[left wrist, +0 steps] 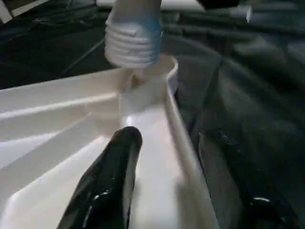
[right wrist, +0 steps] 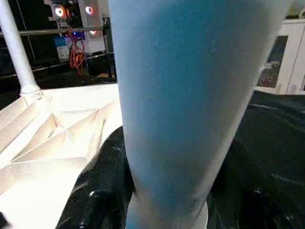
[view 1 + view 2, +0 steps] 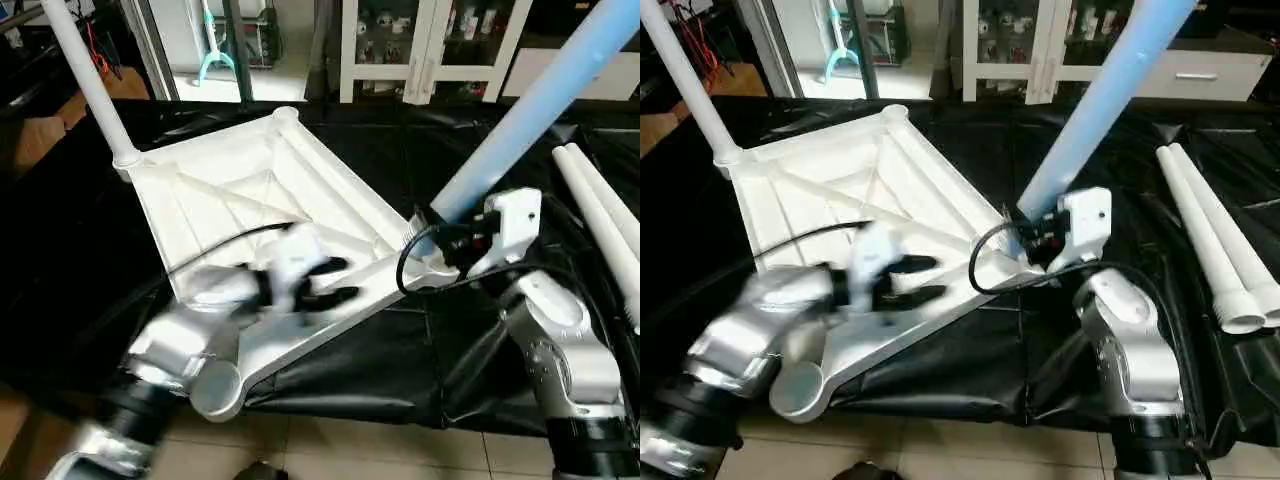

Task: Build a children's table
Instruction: Insert table leg to table base

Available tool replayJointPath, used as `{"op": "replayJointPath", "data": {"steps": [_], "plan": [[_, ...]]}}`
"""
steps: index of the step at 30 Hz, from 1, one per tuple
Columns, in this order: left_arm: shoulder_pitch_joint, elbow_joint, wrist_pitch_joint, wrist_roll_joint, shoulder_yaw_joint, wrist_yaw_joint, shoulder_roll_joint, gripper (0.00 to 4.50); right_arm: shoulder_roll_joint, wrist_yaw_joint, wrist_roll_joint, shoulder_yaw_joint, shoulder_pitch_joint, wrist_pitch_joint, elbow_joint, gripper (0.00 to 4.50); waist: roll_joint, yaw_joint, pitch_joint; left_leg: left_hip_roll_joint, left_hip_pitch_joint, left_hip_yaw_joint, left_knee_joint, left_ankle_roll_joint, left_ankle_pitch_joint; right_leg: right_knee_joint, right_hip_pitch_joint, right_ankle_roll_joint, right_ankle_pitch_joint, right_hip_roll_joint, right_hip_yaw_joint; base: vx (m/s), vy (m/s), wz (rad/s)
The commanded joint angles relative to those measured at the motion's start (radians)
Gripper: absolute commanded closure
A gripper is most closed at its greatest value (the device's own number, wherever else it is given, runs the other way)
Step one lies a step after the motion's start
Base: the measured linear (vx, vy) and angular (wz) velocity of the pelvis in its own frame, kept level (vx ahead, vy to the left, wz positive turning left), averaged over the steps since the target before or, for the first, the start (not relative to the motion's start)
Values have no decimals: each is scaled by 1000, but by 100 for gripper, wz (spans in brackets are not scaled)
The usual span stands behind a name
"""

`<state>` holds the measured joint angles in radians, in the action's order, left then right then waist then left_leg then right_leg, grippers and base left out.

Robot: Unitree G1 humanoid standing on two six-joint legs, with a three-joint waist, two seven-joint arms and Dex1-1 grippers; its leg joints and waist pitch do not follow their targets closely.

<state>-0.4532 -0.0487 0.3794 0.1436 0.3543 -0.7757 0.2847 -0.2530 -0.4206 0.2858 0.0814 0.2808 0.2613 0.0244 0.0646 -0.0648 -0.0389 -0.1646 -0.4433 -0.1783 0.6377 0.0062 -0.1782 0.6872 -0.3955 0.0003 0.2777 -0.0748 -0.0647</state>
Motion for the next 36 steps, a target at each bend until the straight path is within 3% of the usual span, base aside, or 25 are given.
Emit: {"op": "replayJointPath", "data": {"steps": [1, 5, 6, 8, 15, 16, 24, 28, 31, 36], "plan": [[-27, 30, 119, -51, 47, 81, -31, 200, -16, -4, 6, 18, 13, -1, -4, 266, -31, 5, 80, -63, 42, 22, -40, 170, 107, -63, 55, -234, -302, -71, 48, 0, 0, 0], [-23, 66, 227, -49, 69, 114, -53, 200, -28, -6, 8, 26, 13, -4, -5, 266, -34, 8, 81, -54, 34, 24, -38, 171, 114, -63, 62, -228, -329, -70, 46, 0, 0, 0], [-23, 67, 229, -49, 69, 114, -53, 200, -29, -6, 8, 27, 13, -4, -5, 266, -29, 12, 82, -55, 36, 24, -38, 172, 109, -64, 60, -226, -328, -68, 46, 0, 0, 0], [-16, 109, 335, -70, 108, 114, -59, 200, -42, -11, 6, 38, 11, -10, -12, 266, -29, 11, 82, -58, 37, 25, -37, 172, 110, -64, 61, -229, -328, -68, 46, 0, 0, 0], [4, 92, 407, -161, 195, 132, -9, 200, -40, -8, 1, 34, 7, -16, -12, 266, -23, 8, 82, -59, 39, 28, -37, 174, 113, -66, 58, -227, -312, -66, 45, 0, 0, 0], [5, 91, 409, -162, 196, 133, -7, 227, -39, -7, 0, 33, 6, -16, -12, 266, -23, 9, 82, -58, 40, 27, -37, 173, 111, -67, 57, -228, -312, -65, 45, 0, 0, 0], [11, 74, 335, -185, 206, 127, 35, 278, -34, -10, -1, 26, 8, -21, -21, 266, -26, 6, 78, -58, 41, 27, -43, 153, 68, -74, 60, -231, -252, -68, 46, 0, 0, 0], [16, 79, 315, -188, 203, 108, 52, 318, -32, -11, -3, 23, 8, -26, -27, 266, -25, 7, 80, -57, 41, 26, -41, 154, 88, -70, 59, -231, -275, -67, 46, 0, 0, 0], [21, 70, 236, -196, 209, 77, 87, 339, -27, -11, -4, 20, 9, -27, -29, 266, -26, 4, 82, -56, 40, 28, -39, 165, 110, -67, 59, -228, -308, -67, 45, 0, 0, 0], [33, 41, 186, -211, 226, 36, 153, 371, -21, -13, -5, 14, 12, -33, -39, 266, -26, 7, 80, -58, 42, 26, -43, 155, 92, -67, 57, -223, -283, -66, 44, 0, 0, 0]]}}
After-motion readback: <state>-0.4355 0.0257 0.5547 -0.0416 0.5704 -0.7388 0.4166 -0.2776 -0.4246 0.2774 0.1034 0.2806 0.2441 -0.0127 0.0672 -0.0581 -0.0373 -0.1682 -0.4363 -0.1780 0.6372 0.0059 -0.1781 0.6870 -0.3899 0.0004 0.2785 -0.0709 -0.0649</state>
